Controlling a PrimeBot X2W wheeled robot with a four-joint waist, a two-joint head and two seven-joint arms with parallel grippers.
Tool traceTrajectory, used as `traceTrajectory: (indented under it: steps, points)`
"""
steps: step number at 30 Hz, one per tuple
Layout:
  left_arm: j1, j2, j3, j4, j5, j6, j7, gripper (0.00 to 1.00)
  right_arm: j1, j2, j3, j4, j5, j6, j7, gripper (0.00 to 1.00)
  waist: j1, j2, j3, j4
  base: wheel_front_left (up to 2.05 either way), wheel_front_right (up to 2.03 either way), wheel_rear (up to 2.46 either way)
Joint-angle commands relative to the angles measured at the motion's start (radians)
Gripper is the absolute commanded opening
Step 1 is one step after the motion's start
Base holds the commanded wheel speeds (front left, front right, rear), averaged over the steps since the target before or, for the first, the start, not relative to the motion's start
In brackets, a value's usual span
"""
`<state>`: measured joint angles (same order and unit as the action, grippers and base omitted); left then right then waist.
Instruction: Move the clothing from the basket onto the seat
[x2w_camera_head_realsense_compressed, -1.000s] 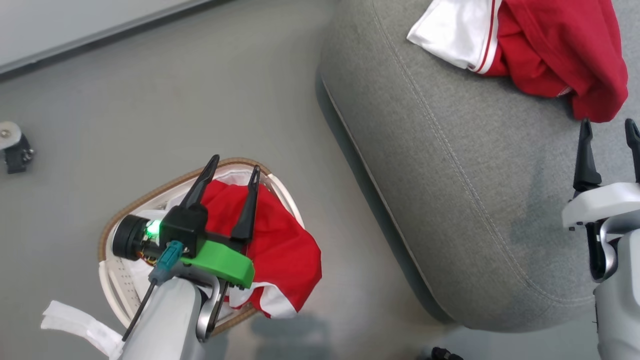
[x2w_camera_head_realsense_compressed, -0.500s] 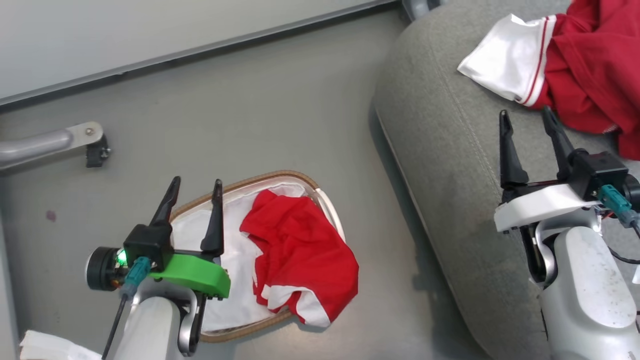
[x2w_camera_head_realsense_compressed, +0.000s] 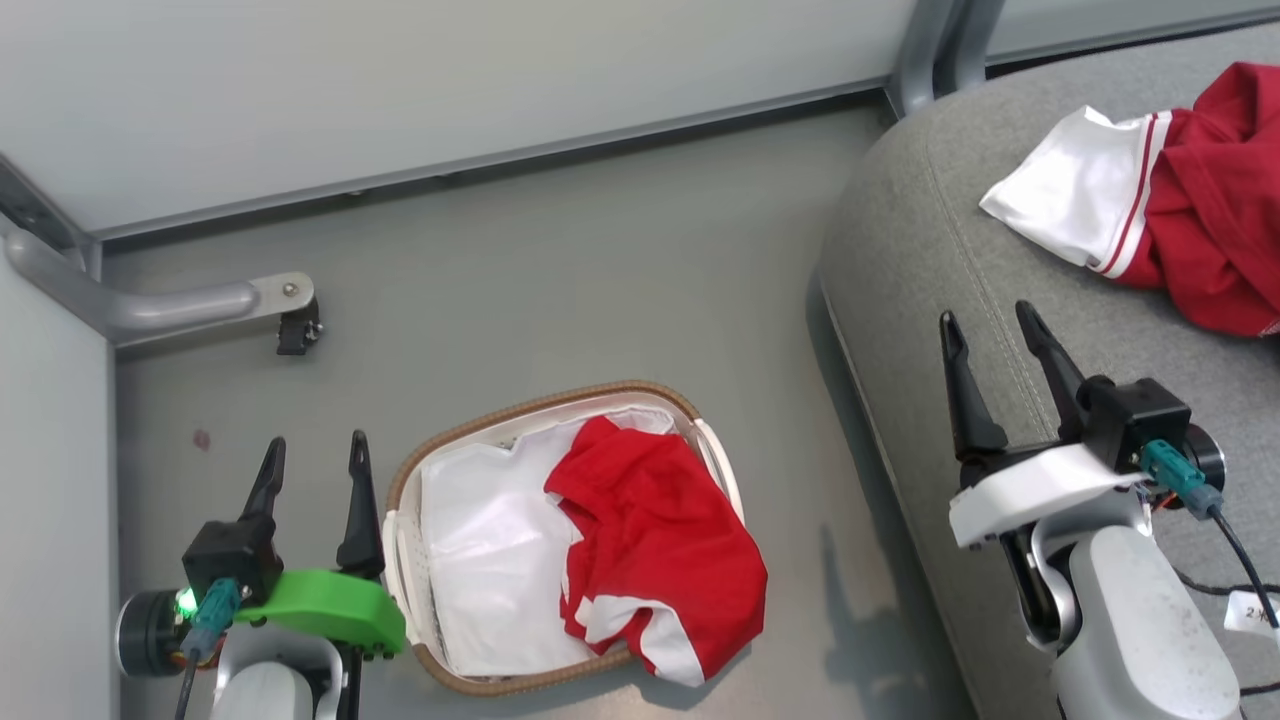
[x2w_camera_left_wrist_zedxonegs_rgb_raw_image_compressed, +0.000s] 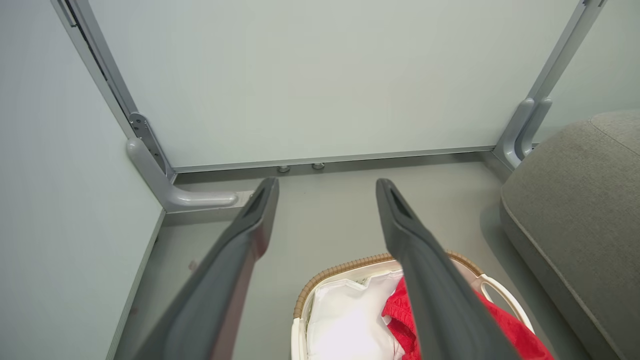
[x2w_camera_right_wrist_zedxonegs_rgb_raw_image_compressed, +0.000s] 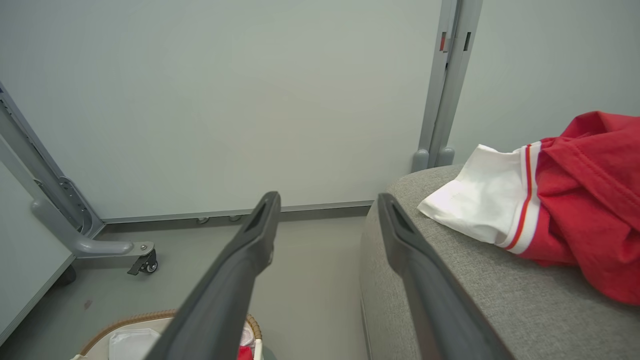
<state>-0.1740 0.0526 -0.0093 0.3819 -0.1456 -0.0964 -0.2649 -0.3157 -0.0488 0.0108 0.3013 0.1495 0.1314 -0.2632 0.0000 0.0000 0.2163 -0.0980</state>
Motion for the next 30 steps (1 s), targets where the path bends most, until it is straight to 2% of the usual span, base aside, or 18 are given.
traceTrajectory:
  steps: [1,6,17,24,30]
  points:
    - [0.025,0.0,0.008,0.003,0.007,0.003,0.001,1.0,0.025,-0.005,0.002,0.006,0.006,-0.001,-0.002,1.0,0.0,0.0,-0.034,0.024,0.0,0.0,0.0]
    - [0.065,-0.001,0.018,0.012,-0.006,0.002,0.001,1.0,0.07,-0.005,0.014,0.024,0.017,-0.001,-0.002,1.0,0.0,0.0,-0.076,0.034,0.0,0.0,0.0]
    - [0.158,-0.001,-0.026,0.03,-0.067,0.033,0.001,1.0,0.154,-0.004,0.018,0.044,0.021,-0.001,-0.002,1.0,0.0,0.0,-0.155,0.038,0.0,0.0,0.0]
    - [0.178,-0.001,-0.058,0.039,-0.086,0.034,0.001,1.0,0.165,-0.004,0.021,0.041,0.029,-0.001,-0.002,1.0,0.0,0.0,-0.156,0.037,0.0,0.0,0.0]
    - [0.135,-0.001,-0.075,0.043,-0.093,0.017,0.001,1.0,0.132,-0.004,0.027,0.025,0.031,-0.001,-0.002,1.0,0.0,0.0,-0.107,0.03,0.0,0.0,0.0]
